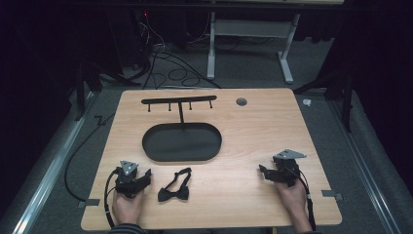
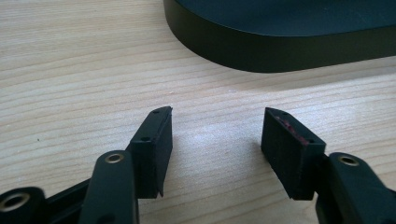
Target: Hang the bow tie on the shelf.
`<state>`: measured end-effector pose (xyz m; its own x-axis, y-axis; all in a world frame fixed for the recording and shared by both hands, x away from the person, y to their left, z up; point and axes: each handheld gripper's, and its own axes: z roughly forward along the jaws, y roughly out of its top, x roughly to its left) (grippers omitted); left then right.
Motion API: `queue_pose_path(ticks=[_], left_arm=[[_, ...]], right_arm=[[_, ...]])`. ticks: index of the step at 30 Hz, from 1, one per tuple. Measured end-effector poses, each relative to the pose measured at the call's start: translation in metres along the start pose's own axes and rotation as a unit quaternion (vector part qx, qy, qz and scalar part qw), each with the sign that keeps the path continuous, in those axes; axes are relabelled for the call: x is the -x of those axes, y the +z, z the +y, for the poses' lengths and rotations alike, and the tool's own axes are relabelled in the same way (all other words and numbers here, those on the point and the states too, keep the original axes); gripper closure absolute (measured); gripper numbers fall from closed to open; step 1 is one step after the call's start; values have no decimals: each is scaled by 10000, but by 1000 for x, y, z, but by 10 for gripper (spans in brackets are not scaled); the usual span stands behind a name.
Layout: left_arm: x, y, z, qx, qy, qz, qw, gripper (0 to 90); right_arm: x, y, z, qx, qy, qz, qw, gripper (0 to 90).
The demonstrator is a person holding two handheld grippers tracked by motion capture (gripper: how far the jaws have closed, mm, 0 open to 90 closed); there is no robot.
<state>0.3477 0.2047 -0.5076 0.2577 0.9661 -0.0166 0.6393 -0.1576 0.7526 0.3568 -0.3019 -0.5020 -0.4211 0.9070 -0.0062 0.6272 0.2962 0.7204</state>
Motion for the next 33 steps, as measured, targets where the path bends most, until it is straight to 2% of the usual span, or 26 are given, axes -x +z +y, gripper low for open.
queue_pose_path(ticks=[20, 33], left_arm=[[0, 0, 0, -4, -8, -30, 10000, 417], [-2, -2, 0, -24, -64, 47, 10000, 466]], right_arm=[[0, 0, 0, 8, -2, -2, 10000, 314], [0, 0, 0, 4, 5, -1, 10000, 314]])
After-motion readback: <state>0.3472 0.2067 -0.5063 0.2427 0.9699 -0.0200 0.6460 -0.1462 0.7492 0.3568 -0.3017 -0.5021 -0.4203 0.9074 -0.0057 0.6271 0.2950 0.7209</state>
